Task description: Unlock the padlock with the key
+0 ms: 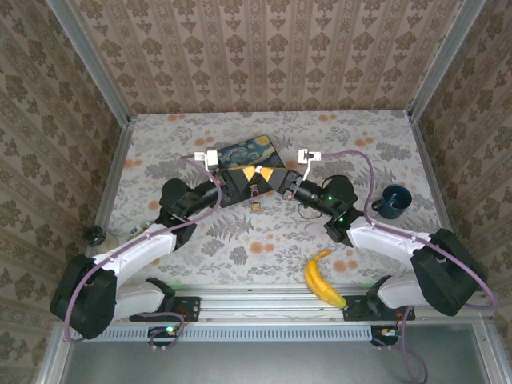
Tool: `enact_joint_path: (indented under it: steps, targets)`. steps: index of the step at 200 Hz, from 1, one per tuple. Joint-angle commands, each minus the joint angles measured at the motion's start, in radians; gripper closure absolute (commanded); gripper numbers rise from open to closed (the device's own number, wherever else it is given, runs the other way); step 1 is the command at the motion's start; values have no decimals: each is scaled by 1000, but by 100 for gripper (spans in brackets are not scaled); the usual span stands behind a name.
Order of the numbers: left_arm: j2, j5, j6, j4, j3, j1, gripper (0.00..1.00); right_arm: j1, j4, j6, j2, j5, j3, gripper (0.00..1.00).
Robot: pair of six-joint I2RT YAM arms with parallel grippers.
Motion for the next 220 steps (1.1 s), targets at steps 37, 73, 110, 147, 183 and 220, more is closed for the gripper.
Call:
enact_joint_path:
  steps: [37,73,110,147,183,220]
  targets:
    - [-86,101,126,-123,46,2,100,4,-57,-36,-20,-26,43,78]
    - [-229,123,451,-704,198,10,100,2,-408,-246,-193,39,59,54]
    - [-219,158,751,-1263,443,-6,100,1,-598,-442,-368,32,45,47]
    - [-138,162,945,-1529,620,-96,100,2,-558,-500,-405,-146,41,53]
    - [-88,157,1008,-1606,702,-137,100,10,-539,-510,-389,-206,56,59]
    - [-88,167,998,-1582,706,-141,100,27,-512,-510,-366,-263,65,61]
